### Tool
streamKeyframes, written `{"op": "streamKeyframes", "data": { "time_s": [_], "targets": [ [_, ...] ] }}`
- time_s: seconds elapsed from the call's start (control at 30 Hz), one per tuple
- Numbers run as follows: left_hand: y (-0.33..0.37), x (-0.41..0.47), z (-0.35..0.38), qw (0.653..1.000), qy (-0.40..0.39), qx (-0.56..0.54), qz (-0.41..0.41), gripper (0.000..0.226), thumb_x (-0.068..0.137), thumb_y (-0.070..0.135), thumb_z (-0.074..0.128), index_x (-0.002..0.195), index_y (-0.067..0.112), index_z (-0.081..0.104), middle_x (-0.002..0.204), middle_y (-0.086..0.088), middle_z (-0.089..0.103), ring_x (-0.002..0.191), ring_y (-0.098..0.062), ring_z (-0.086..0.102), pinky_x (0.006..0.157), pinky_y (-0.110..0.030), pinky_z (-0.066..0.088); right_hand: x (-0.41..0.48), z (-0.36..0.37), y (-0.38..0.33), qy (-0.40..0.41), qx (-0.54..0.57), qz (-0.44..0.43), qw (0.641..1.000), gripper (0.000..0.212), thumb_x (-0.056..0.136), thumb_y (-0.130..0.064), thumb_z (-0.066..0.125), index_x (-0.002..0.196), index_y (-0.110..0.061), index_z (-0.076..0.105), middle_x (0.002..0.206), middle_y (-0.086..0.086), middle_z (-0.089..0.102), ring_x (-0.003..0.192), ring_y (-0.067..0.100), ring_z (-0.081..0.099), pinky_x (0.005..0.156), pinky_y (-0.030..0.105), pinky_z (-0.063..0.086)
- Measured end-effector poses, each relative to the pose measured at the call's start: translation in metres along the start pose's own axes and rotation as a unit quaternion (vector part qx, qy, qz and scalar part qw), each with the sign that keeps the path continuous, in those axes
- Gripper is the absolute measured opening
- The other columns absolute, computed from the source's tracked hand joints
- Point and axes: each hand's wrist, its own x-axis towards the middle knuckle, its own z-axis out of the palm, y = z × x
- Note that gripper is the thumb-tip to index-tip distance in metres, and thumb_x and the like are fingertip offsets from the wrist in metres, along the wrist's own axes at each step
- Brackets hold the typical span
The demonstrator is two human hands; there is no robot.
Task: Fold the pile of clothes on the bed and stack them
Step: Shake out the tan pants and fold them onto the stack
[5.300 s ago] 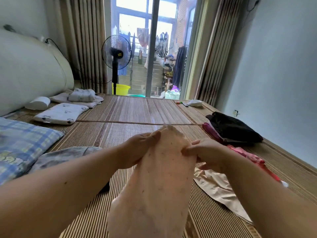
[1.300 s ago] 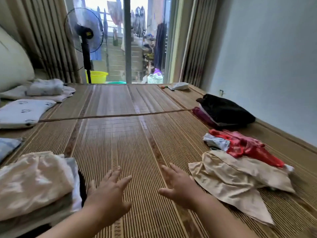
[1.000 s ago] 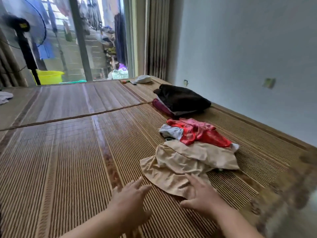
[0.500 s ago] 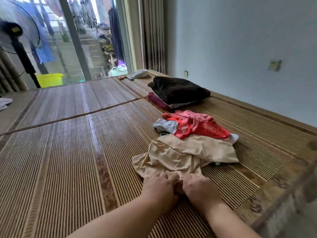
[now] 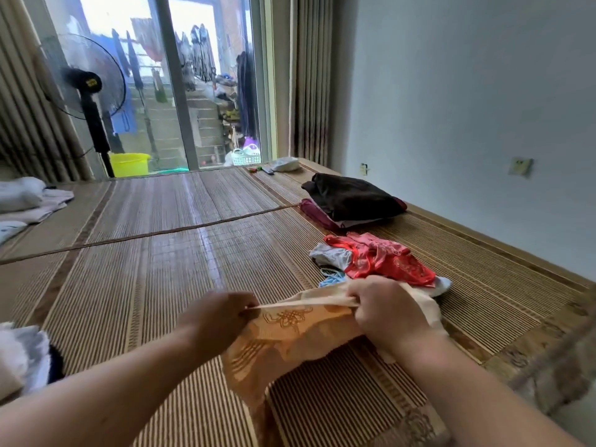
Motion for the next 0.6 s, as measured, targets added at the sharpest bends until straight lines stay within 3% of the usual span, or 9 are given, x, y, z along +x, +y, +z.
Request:
{"op": "streamKeyframes", "data": {
  "time_s": [0.1,0.17,0.27,0.4,0.47,0.53,0.6],
  "targets": [
    [-0.024,-0.02,-0.046,0.996,0.056,0.071,0.015,0.023,0.101,0.039,0.04,0.101,0.031,0.061,0.092,0.013,0.064,0.078,-0.002,0.062,0.072,-0.019,0.054,0.017,-0.031,-0.04,0.055,0.036,-0.003,0.998,0.017,0.08,-0.009,0.052,0.085,-0.013,0.068,0.08,0.002,0.059,0.082,0.021,0.056,0.064,0.03,0.037],
    [-0.038,-0.033,-0.074,0.99,0.078,0.119,0.005,0.025,0.102,0.038,0.036,0.1,0.03,0.059,0.093,0.012,0.06,0.086,-0.005,0.063,0.077,-0.019,0.052,0.028,-0.051,-0.07,0.076,0.062,-0.012,0.995,0.013,0.083,-0.013,0.058,0.085,-0.017,0.07,0.078,0.0,0.062,0.078,0.019,0.058,0.064,0.029,0.042],
    [-0.062,-0.055,-0.109,0.991,0.093,0.068,-0.064,0.029,0.097,0.045,0.042,0.097,0.029,0.067,0.094,0.007,0.066,0.092,-0.015,0.064,0.078,-0.028,0.05,0.041,-0.083,-0.108,0.102,0.114,-0.021,0.988,0.008,0.084,-0.019,0.061,0.084,-0.02,0.069,0.075,-0.005,0.066,0.072,0.014,0.058,0.057,0.023,0.039],
    [-0.1,-0.085,-0.146,0.981,0.118,0.115,-0.105,0.029,0.097,0.039,0.043,0.093,0.022,0.067,0.098,-0.001,0.069,0.09,-0.02,0.065,0.066,-0.026,0.04,0.049,-0.113,-0.144,0.083,0.146,-0.018,0.986,0.02,0.083,-0.006,0.052,0.087,-0.015,0.07,0.078,-0.001,0.066,0.071,0.014,0.062,0.057,0.02,0.041],
    [-0.119,-0.101,-0.163,0.978,0.115,0.126,-0.124,0.03,0.097,0.039,0.043,0.091,0.021,0.066,0.097,-0.001,0.069,0.089,-0.02,0.065,0.07,-0.027,0.044,0.05,-0.121,-0.155,0.062,0.196,-0.014,0.979,0.022,0.082,0.002,0.05,0.084,-0.011,0.068,0.072,0.0,0.062,0.056,0.0,0.062,0.041,0.009,0.038],
    [-0.135,-0.12,-0.183,0.975,0.113,0.111,-0.157,0.028,0.097,0.037,0.046,0.08,0.024,0.063,0.088,0.002,0.066,0.081,-0.015,0.063,0.065,-0.025,0.041,0.049,-0.128,-0.161,0.018,0.226,-0.001,0.974,0.019,0.084,0.003,0.055,0.082,-0.01,0.069,0.072,0.001,0.063,0.048,-0.007,0.059,0.036,0.006,0.035],
    [-0.146,-0.139,-0.203,0.97,0.135,0.075,-0.188,0.028,0.093,0.031,0.051,0.066,0.03,0.059,0.073,0.01,0.06,0.069,-0.007,0.056,0.056,-0.024,0.035,0.049,-0.133,-0.165,-0.017,0.18,0.009,0.984,0.016,0.08,-0.002,0.062,0.078,-0.014,0.073,0.07,-0.001,0.068,0.054,0.002,0.062,0.041,0.01,0.039]
  ]
}}
